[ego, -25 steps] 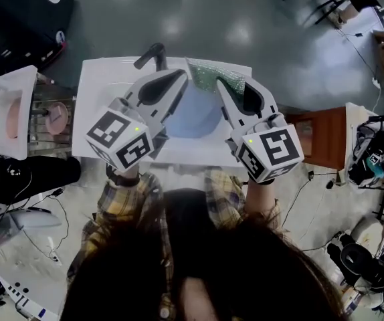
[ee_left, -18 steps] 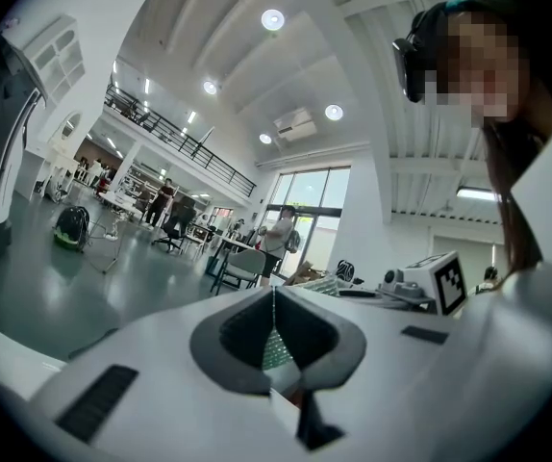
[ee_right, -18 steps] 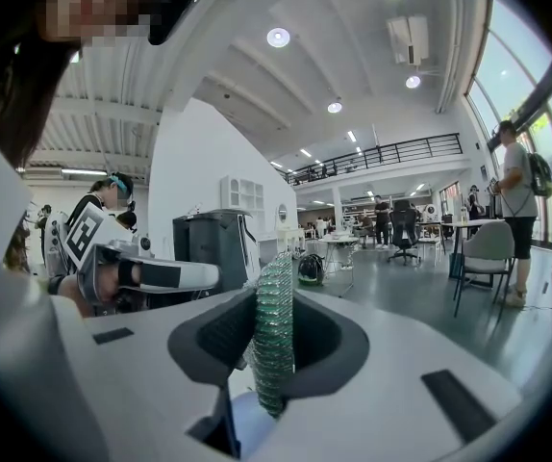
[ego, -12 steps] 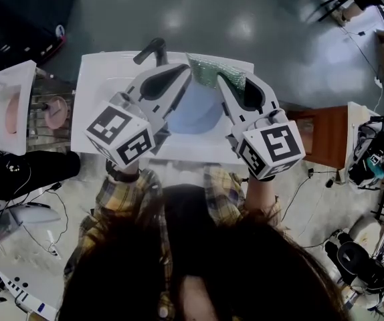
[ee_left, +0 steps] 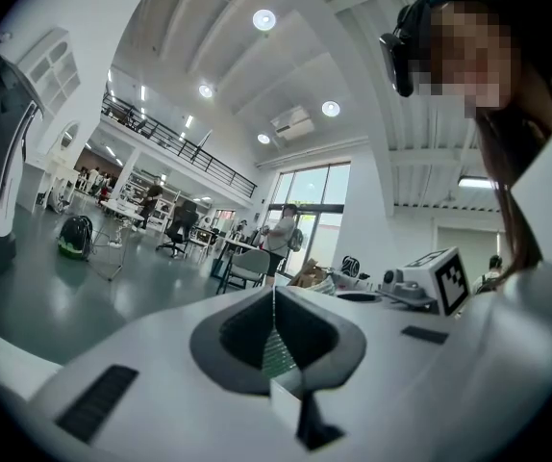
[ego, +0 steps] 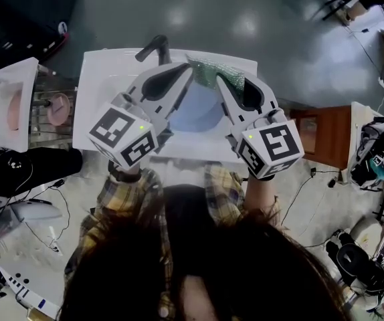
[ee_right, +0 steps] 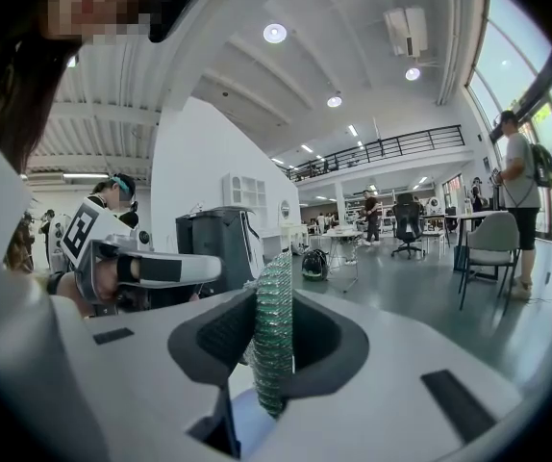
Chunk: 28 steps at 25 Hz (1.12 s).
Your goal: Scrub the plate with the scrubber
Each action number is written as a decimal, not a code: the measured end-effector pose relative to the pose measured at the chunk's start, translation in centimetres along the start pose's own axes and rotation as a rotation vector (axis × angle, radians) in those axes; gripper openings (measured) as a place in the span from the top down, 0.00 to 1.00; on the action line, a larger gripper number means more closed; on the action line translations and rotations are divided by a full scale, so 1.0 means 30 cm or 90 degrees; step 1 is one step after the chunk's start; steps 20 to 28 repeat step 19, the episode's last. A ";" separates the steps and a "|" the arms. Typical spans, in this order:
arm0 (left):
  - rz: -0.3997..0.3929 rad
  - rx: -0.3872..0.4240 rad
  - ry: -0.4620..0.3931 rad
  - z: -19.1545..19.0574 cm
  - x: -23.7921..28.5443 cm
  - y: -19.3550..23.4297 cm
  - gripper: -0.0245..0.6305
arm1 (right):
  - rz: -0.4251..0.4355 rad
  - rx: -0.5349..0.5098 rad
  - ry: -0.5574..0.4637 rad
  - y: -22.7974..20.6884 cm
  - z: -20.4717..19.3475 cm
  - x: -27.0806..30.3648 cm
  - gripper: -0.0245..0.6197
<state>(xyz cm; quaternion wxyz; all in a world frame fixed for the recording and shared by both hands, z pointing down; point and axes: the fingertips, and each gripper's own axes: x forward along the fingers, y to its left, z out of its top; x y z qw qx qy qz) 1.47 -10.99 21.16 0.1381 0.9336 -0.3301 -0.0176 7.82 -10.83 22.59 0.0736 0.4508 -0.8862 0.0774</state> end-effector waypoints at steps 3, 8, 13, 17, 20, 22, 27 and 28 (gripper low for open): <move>0.012 -0.002 -0.001 -0.011 0.000 0.010 0.94 | 0.003 0.003 0.000 0.000 -0.007 -0.001 0.81; 0.012 -0.006 -0.003 -0.013 0.010 0.009 0.94 | 0.005 0.000 0.009 -0.006 -0.018 -0.006 0.81; 0.009 -0.009 -0.002 -0.017 0.011 0.018 0.94 | 0.004 0.000 0.014 -0.004 -0.024 -0.003 0.81; 0.007 -0.011 -0.002 -0.015 0.019 0.021 0.94 | 0.005 -0.002 0.018 -0.011 -0.027 0.000 0.81; 0.003 -0.012 -0.005 -0.012 0.023 0.020 0.94 | 0.006 -0.002 0.021 -0.016 -0.028 0.002 0.81; 0.003 -0.012 -0.005 -0.012 0.023 0.020 0.94 | 0.006 -0.002 0.021 -0.016 -0.028 0.002 0.81; 0.003 -0.012 -0.005 -0.012 0.023 0.020 0.94 | 0.006 -0.002 0.021 -0.016 -0.028 0.002 0.81; 0.003 -0.012 -0.005 -0.012 0.023 0.020 0.94 | 0.006 -0.002 0.021 -0.016 -0.028 0.002 0.81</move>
